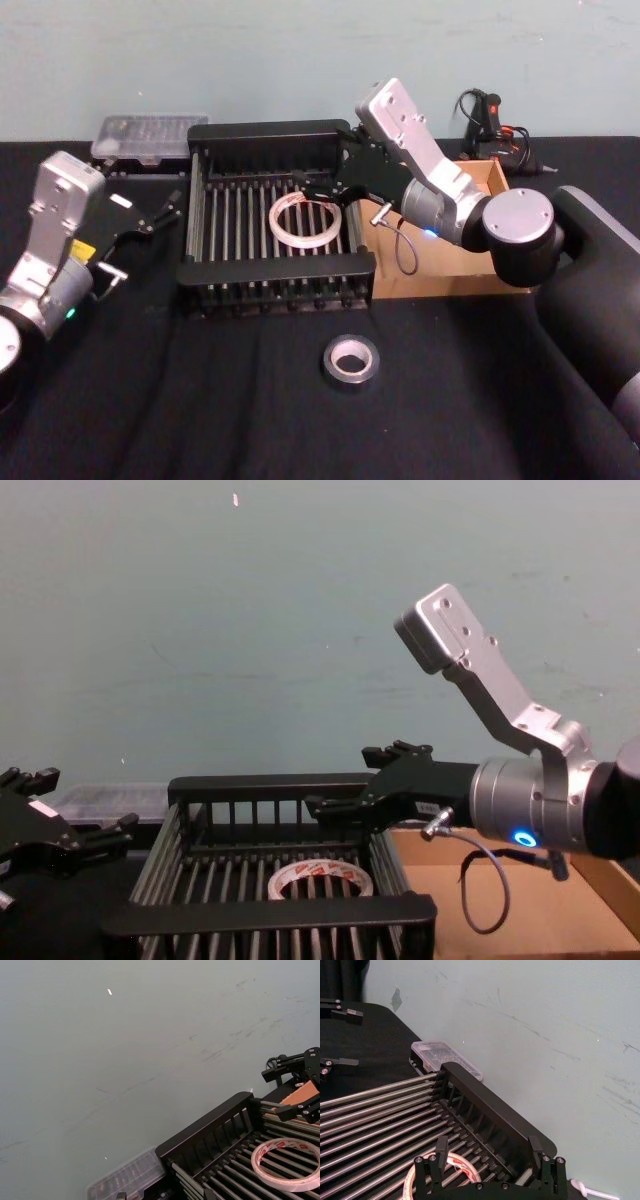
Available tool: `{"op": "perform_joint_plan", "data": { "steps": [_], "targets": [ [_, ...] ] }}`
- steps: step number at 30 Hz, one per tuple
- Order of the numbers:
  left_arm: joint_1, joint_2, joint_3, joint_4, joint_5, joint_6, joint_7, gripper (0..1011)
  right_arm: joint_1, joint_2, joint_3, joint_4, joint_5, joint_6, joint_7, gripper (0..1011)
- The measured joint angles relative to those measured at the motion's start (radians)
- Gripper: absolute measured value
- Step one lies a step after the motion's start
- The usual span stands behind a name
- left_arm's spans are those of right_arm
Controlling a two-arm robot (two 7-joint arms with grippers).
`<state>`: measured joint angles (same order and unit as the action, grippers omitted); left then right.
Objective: Pick up the white tape and place it into the black box , Pick up the silver tape and place it into the brown box.
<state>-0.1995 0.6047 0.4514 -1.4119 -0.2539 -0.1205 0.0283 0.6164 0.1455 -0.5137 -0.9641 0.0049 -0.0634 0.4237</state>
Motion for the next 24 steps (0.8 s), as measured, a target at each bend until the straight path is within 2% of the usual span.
{"op": "perform_joint_plan", "data": {
  "steps": [6, 12, 19, 21, 22, 24],
  "targets": [
    [0.0, 0.0, 0.0, 0.0, 0.0, 0.0, 0.0, 1001, -0.008, 0.008, 0.008, -0.015, 0.008, -0.002, 0.007, 1002],
    [0.0, 0.0, 0.0, 0.0, 0.0, 0.0, 0.0, 1001, -0.042, 0.043, 0.031, -0.087, 0.029, 0.008, 0.016, 1002],
    [0.0, 0.0, 0.0, 0.0, 0.0, 0.0, 0.0, 1001, -0.117, 0.11, 0.065, -0.23, 0.069, 0.04, 0.031, 1002],
    [0.0, 0.0, 0.0, 0.0, 0.0, 0.0, 0.0, 1001, -0.164, 0.146, 0.082, -0.308, 0.092, 0.052, 0.037, 1002],
    [0.0, 0.0, 0.0, 0.0, 0.0, 0.0, 0.0, 1001, -0.164, 0.146, 0.082, -0.308, 0.092, 0.052, 0.037, 1002],
    [0.0, 0.0, 0.0, 0.0, 0.0, 0.0, 0.0, 1001, -0.201, 0.173, 0.096, -0.365, 0.111, 0.063, 0.041, 1002]
  ]
}}
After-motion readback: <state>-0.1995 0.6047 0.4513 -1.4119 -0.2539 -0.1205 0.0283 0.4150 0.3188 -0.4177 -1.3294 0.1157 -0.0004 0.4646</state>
